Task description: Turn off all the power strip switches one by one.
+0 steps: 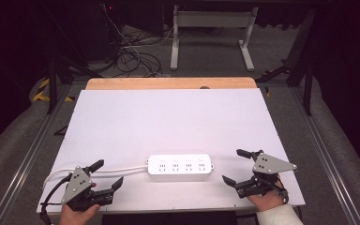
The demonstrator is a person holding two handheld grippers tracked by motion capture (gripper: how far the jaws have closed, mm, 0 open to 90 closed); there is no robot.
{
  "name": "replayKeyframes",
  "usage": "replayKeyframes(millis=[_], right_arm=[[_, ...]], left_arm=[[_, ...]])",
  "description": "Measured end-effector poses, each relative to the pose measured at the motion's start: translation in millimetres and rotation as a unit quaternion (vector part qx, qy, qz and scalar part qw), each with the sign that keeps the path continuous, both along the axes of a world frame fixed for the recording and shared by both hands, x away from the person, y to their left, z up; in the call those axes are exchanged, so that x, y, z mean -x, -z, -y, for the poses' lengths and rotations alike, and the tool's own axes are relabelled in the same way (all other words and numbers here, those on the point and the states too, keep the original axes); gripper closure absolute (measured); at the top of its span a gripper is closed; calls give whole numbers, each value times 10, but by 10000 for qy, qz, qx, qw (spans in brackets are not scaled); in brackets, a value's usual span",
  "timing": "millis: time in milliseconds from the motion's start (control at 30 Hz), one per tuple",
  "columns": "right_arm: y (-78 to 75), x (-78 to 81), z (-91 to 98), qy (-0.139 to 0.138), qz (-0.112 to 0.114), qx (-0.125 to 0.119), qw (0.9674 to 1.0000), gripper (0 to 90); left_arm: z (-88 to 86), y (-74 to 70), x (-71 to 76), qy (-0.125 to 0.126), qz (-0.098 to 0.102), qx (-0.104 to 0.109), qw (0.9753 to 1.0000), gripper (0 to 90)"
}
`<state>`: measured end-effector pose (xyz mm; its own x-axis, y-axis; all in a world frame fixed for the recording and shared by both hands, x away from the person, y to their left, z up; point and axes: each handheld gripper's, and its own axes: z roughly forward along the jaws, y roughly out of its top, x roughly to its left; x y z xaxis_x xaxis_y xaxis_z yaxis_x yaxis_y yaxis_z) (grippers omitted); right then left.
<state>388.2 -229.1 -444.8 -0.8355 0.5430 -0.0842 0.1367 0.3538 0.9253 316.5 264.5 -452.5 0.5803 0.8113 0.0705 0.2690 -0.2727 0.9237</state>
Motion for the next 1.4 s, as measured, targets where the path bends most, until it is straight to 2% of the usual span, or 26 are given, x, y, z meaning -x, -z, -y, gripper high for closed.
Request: replayKeyframes(millis=[33,67,133,233,367,467,533,800,867,1000,1067,1133,1400], right_arm=[[0,0,0,0,0,0,10000,25],[-2,0,-3,3,34,2,10000,25],[-4,7,-8,28,37,13,10000,25],[-8,9,-7,49,50,29,10000,25],[-11,7,-5,59,37,-12,10000,26],[-17,3,-3,61,29,-39,10000,27],[-25,9,-11,66,1,-38,10000,27],[-59,33,-43,106,55,79,9999,49],[-65,30,-44,100,32,64,9999,55],[-110,-7,-71,74,-83,42,9999,68],[-138,-35,-111,28,-154,143,9998,69],[-175,-53,-164,1,-120,231,9997,82],[-271,-186,-309,-80,-280,198,9994,100]], left_arm=[[2,-4,4,-9,103,-131,9999,166],[15,-4,20,-14,178,-160,9997,169],[34,-13,39,-25,351,-348,9988,172],[62,-11,56,-19,449,-482,9978,172],[51,-12,50,-48,363,-385,9986,169],[23,-14,37,-57,230,-174,9996,163],[15,-12,29,-63,173,-108,9998,162],[45,-15,57,-80,389,-351,9986,174],[48,-15,59,-79,381,-397,9985,174],[47,-12,50,-94,347,-390,9986,174],[49,-11,51,-100,316,-362,9988,174],[49,-12,51,-95,326,-383,9987,174],[43,-10,46,-99,317,-382,9987,174]])
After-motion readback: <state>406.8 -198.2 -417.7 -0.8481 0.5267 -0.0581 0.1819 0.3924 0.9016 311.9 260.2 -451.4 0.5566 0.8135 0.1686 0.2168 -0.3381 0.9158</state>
